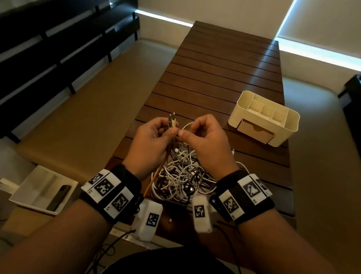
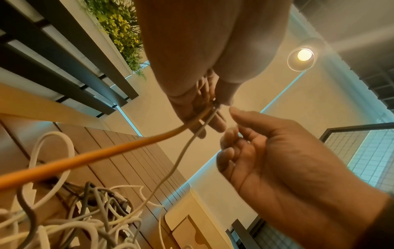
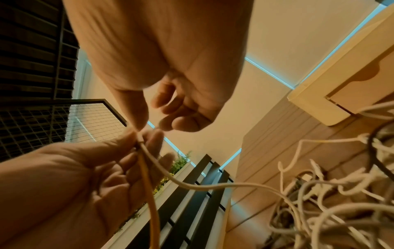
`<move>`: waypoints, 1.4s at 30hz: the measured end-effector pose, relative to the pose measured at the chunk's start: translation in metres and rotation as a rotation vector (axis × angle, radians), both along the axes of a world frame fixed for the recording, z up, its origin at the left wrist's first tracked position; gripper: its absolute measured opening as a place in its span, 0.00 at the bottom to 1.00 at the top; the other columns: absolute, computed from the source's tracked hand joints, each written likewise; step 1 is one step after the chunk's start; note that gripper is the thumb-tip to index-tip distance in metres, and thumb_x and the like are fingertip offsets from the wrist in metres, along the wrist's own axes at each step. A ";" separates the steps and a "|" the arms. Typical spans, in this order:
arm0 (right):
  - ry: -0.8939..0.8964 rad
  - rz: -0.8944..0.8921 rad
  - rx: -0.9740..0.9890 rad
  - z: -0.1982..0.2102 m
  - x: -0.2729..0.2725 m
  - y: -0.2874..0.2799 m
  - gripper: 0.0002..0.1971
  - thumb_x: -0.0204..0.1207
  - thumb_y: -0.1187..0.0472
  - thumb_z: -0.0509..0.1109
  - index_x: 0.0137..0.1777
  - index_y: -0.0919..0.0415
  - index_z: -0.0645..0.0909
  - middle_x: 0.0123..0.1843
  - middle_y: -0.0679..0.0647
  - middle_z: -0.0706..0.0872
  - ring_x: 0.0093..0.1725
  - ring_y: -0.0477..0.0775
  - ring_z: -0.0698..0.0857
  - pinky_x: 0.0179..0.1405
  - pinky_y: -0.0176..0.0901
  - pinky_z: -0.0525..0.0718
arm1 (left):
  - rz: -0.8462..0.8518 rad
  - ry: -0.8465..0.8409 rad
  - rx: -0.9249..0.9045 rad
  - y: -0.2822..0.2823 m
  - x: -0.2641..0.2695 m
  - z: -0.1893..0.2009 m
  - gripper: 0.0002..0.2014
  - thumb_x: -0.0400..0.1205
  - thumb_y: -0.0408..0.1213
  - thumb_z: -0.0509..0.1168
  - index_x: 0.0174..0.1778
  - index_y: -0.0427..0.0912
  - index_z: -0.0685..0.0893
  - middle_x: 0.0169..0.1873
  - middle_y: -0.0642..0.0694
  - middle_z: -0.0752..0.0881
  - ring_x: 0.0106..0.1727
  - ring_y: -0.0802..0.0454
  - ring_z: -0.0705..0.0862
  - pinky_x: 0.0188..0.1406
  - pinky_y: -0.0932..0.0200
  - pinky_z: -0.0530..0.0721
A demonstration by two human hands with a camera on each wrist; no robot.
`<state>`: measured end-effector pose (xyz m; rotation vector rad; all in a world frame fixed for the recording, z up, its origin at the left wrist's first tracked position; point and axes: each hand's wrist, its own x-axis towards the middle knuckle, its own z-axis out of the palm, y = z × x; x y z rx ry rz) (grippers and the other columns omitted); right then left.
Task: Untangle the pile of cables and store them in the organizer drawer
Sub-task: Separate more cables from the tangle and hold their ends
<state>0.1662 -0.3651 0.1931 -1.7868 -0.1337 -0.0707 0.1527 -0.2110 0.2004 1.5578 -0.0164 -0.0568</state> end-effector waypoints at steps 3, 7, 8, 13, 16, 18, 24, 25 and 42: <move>0.074 0.123 -0.047 -0.006 -0.001 -0.005 0.06 0.81 0.60 0.73 0.55 0.53 0.80 0.52 0.51 0.84 0.51 0.47 0.84 0.49 0.43 0.85 | 0.004 -0.028 -0.009 0.005 -0.003 0.003 0.07 0.88 0.29 0.61 0.59 0.36 0.82 0.48 0.40 0.90 0.50 0.47 0.90 0.53 0.47 0.90; 0.235 0.358 -0.092 -0.020 -0.001 -0.008 0.08 0.85 0.55 0.67 0.61 0.41 0.80 0.62 0.48 0.87 0.64 0.48 0.85 0.65 0.50 0.83 | 0.007 -0.052 -0.070 0.011 -0.004 0.008 0.07 0.88 0.30 0.59 0.56 0.41 0.81 0.45 0.44 0.89 0.51 0.47 0.90 0.53 0.48 0.90; 0.242 0.368 -0.107 -0.024 -0.001 -0.007 0.09 0.85 0.54 0.66 0.61 0.40 0.80 0.62 0.47 0.87 0.64 0.47 0.85 0.66 0.51 0.83 | 0.006 -0.048 -0.101 0.013 -0.003 0.009 0.07 0.88 0.30 0.58 0.56 0.41 0.81 0.43 0.44 0.88 0.52 0.46 0.90 0.53 0.47 0.90; 0.249 0.339 -0.313 -0.036 -0.002 -0.010 0.07 0.87 0.52 0.64 0.57 0.47 0.83 0.52 0.44 0.87 0.53 0.41 0.86 0.54 0.39 0.82 | 0.027 -0.039 -0.264 0.017 -0.001 0.019 0.08 0.90 0.32 0.56 0.57 0.41 0.80 0.35 0.51 0.87 0.46 0.50 0.90 0.50 0.56 0.88; 0.312 0.322 -0.379 -0.048 -0.005 -0.019 0.09 0.88 0.51 0.61 0.56 0.50 0.83 0.50 0.44 0.86 0.51 0.43 0.84 0.53 0.44 0.80 | 0.098 -0.028 -0.370 0.023 0.005 0.024 0.09 0.90 0.35 0.55 0.55 0.42 0.81 0.34 0.52 0.82 0.37 0.55 0.83 0.44 0.56 0.85; 0.313 0.272 -0.405 -0.047 -0.004 -0.023 0.10 0.88 0.51 0.61 0.54 0.51 0.83 0.51 0.48 0.87 0.52 0.48 0.85 0.57 0.53 0.84 | 0.093 -0.019 -0.299 0.025 0.007 0.022 0.09 0.91 0.36 0.55 0.53 0.43 0.81 0.33 0.53 0.78 0.32 0.58 0.76 0.37 0.60 0.78; 0.024 0.171 -0.297 0.010 0.007 -0.017 0.06 0.85 0.55 0.66 0.47 0.48 0.84 0.45 0.49 0.87 0.45 0.49 0.85 0.47 0.45 0.84 | -0.154 -0.021 0.159 0.012 0.004 -0.001 0.08 0.84 0.40 0.68 0.54 0.39 0.84 0.41 0.51 0.86 0.36 0.62 0.83 0.38 0.66 0.80; -0.018 0.175 -0.273 0.017 0.007 -0.016 0.06 0.85 0.56 0.67 0.46 0.48 0.84 0.44 0.46 0.87 0.44 0.46 0.85 0.47 0.43 0.84 | -0.214 -0.039 0.197 0.010 0.004 -0.002 0.07 0.85 0.39 0.69 0.49 0.39 0.85 0.36 0.53 0.84 0.33 0.61 0.81 0.35 0.66 0.78; 0.263 0.186 -0.123 -0.030 0.003 -0.020 0.14 0.89 0.52 0.59 0.49 0.57 0.82 0.45 0.52 0.87 0.49 0.51 0.89 0.57 0.53 0.85 | -0.135 -0.037 -0.069 0.029 0.018 0.022 0.13 0.89 0.37 0.59 0.40 0.39 0.80 0.19 0.54 0.67 0.22 0.53 0.61 0.24 0.57 0.62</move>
